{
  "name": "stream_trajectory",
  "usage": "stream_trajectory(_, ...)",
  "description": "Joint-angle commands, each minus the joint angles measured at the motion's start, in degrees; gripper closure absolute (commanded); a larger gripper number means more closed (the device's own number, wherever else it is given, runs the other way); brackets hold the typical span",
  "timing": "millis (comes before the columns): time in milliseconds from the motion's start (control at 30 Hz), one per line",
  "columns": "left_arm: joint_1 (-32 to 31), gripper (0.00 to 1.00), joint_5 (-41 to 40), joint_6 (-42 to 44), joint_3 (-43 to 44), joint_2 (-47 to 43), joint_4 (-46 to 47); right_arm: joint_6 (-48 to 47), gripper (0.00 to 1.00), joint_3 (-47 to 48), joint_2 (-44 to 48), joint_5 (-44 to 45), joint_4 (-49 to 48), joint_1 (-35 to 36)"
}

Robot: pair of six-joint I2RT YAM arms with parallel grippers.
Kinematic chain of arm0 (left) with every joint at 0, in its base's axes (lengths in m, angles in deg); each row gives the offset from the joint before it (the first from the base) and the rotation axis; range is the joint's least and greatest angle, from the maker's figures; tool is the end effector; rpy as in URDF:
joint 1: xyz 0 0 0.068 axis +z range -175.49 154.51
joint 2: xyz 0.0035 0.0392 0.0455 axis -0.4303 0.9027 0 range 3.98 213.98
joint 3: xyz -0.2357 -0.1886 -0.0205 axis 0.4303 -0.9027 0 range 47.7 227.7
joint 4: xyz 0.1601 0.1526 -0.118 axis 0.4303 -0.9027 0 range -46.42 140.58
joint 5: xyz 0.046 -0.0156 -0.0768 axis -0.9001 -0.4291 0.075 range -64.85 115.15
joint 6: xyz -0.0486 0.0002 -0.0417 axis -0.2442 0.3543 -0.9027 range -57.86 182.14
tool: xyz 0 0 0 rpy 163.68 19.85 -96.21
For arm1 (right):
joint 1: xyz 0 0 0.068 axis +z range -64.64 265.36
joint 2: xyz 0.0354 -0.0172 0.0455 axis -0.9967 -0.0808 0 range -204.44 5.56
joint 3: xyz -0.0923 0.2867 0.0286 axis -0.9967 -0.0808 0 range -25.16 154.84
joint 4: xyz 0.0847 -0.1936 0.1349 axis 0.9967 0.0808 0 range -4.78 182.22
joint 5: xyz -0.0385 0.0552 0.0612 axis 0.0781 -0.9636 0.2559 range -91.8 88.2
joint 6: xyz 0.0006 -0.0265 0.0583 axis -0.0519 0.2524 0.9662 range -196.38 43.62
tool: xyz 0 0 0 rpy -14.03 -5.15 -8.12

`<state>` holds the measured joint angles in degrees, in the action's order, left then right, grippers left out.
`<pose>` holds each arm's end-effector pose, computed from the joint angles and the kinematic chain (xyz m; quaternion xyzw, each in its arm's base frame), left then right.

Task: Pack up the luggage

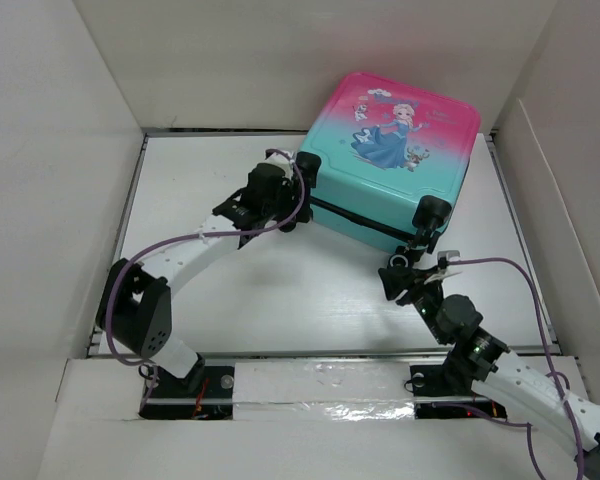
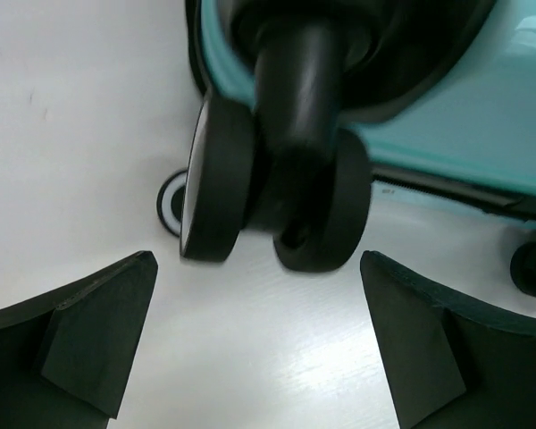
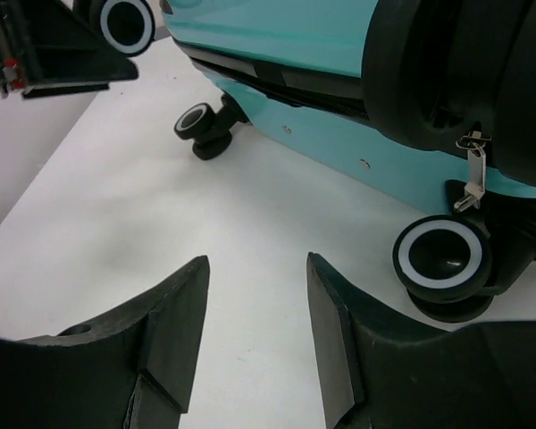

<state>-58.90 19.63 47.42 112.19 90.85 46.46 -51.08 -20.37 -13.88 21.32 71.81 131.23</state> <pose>0.2973 -0.1903 0.3192 0.1130 0.8422 -0.1770 0.4966 0.0857 0.0603 0.2081 0.0129 0.7140 0.2822 0.6407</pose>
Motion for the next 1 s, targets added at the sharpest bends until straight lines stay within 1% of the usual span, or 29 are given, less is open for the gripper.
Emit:
stream_trajectory(0,0.63,0.01,3.4,6.19,6.69,2.32,1.57,-0.86,0.46,1.44,2.3,-1.57,3.39,0.36)
stream_trajectory(67,0.63,0.01,3.85,6.81,9.59,4.09,0.7,-0.87,0.46,1.27,2.39,-2.19,3.48,0.89)
stream_trajectory(233,0.63,0.02,2.18,8.83,11.97,5.94,2.62,-0.87,0.46,1.18,0.38,-2.46,3.22,0.89)
stream_trajectory(367,1.86,0.11,5.16,9.8,16.45,9.71,0.26,-1.13,0.46,1.7,-0.68,-2.55,2.6,0.89)
stream_trajectory(400,1.86,0.23,6.99,10.15,17.15,11.11,-0.62,-1.22,0.46,1.88,-0.86,-2.29,2.6,0.89)
stream_trajectory(433,1.86,0.31,7.8,10.32,17.94,11.82,-0.63,-1.04,0.46,2.06,-0.86,-2.11,3.12,0.89)
stream_trajectory(467,1.86,0.42,9.02,10.41,18.21,12.27,-0.63,-0.95,0.46,2.23,-0.77,-1.76,3.56,0.89)
stream_trajectory(500,1.86,0.71,9.03,10.5,18.39,12.97,-0.63,-1.04,0.46,2.41,-0.77,-0.8,4.0,0.89)
stream_trajectory(567,2.55,1.0,8.51,9.8,17.96,12.97,-0.36,-0.95,0.46,2.76,-0.51,0.43,5.06,0.89)
stream_trajectory(600,3.08,1.0,8.42,8.84,17.34,11.84,0.68,-0.78,0.46,2.94,-0.07,1.66,5.58,0.89)
stream_trajectory(633,3.78,1.0,8.94,5.09,13.25,10.44,3.04,-0.6,0.46,2.94,0.1,2.19,5.59,0.89)
stream_trajectory(667,4.49,1.0,11.47,2.79,9.73,8.86,6.63,-0.86,0.46,3.2,0.19,2.55,5.24,0.89)
stream_trajectory(700,5.01,1.0,12.1,0.68,6.38,5.36,13.63,-1.3,0.46,3.72,0.19,2.72,5.32,0.89)
stream_trajectory(733,5.02,1.0,11.85,-1.26,0.61,3.76,15.96,-1.83,0.49,4.6,0.02,2.73,6.63,0.89)
stream_trajectory(767,5.54,1.0,9.5,-4.06,-2.15,2.35,18.94,-2.96,0.56,6.52,-0.16,3.07,7.42,0.28)
stream_trajectory(800,5.55,1.0,8.52,-4.96,-4.44,-0.79,19.93,-3.67,0.61,7.41,-0.51,3.16,8.22,0.28)
stream_trajectory(833,5.55,1.0,7.46,-5.84,-9.07,-2.48,20.81,-5.42,0.63,8.12,-1.47,2.82,8.57,0.28)
stream_trajectory(867,5.55,1.0,6.06,-7.5,-11.55,-4.24,21.69,-6.39,0.72,8.82,-2.26,2.38,8.31,-0.25)
stream_trajectory(900,5.55,1.0,5.96,-8.3,-13.93,-8.17,23.7,-7.36,0.77,10.22,-3.22,0.72,7.96,-0.86)
stream_trajectory(933,5.55,1.0,4.13,-9.18,-18.39,-10.21,24.59,-9.37,0.81,10.75,-5.84,-0.25,6.13,-0.87)
stream_trajectory(967,5.55,1.0,4.11,-10.14,-20.61,-12.06,25.38,-10.52,0.84,11.28,-7.52,-1.74,4.9,-1.91)
